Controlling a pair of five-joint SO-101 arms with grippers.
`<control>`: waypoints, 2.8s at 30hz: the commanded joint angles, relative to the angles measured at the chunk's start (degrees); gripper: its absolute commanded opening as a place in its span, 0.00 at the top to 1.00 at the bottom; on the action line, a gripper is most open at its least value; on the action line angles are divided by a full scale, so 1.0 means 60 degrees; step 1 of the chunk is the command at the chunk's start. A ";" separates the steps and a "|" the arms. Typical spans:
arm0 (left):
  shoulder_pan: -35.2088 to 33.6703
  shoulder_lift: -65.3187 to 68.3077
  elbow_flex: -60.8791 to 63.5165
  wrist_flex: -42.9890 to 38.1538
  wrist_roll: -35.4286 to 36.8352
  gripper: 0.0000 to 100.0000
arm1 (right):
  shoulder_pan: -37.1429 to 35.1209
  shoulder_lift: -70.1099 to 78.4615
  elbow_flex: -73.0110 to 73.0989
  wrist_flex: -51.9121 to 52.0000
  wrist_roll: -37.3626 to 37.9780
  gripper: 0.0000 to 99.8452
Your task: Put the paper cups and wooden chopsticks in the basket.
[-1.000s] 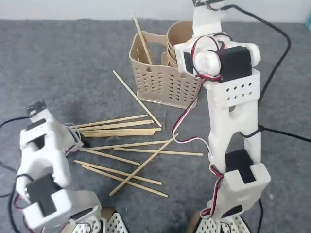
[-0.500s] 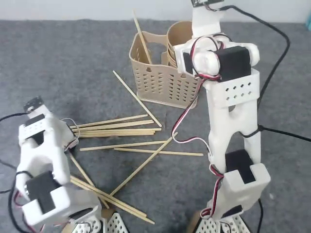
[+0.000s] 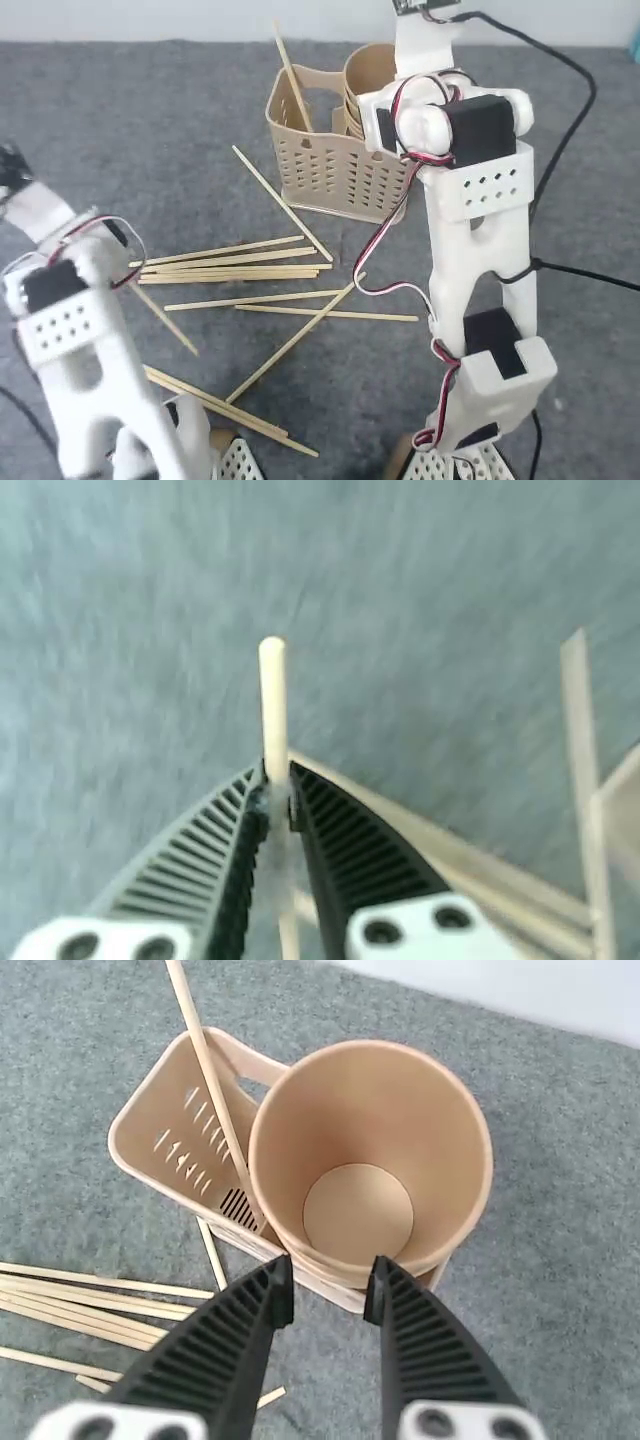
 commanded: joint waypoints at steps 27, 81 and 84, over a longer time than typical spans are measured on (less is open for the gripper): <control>0.4630 -0.0059 -0.3055 -1.0037 0.0044 0.99 | 0.1106 -0.9004 1.0564 0.0344 0.0615 0.87; -0.3048 -0.2037 -0.2762 -0.2462 -0.2857 0.62 | -0.5414 -0.9736 1.7011 -0.4271 0.1934 0.86; -0.5407 -0.1319 -0.2733 -0.3062 -0.2725 0.62 | -0.6205 -0.9736 1.7817 -0.5941 0.0864 0.86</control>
